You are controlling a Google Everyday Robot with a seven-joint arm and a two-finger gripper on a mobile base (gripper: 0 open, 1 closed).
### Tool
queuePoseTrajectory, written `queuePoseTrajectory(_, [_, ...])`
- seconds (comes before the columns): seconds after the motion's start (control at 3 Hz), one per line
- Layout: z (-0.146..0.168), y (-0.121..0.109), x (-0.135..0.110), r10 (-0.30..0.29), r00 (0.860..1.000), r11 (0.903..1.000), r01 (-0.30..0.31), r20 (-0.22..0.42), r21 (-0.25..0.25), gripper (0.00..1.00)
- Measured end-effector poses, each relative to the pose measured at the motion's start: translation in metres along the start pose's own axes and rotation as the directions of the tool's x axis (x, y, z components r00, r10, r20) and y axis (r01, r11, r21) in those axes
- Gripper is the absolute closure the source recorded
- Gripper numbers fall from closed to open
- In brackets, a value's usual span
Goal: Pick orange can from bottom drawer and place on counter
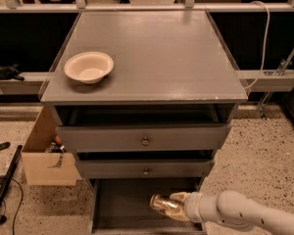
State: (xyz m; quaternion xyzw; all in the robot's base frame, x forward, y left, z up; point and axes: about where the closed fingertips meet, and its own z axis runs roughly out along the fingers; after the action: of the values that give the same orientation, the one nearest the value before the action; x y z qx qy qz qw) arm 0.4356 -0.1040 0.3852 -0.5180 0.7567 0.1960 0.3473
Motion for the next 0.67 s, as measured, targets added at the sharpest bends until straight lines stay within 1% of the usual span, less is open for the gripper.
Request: queuePoseTrajectory(0.67, [-0.0074, 0.0008, -0.0098, -0.015, 1.0, 0.9998, 0.015, 0.006, 0.012, 1.0])
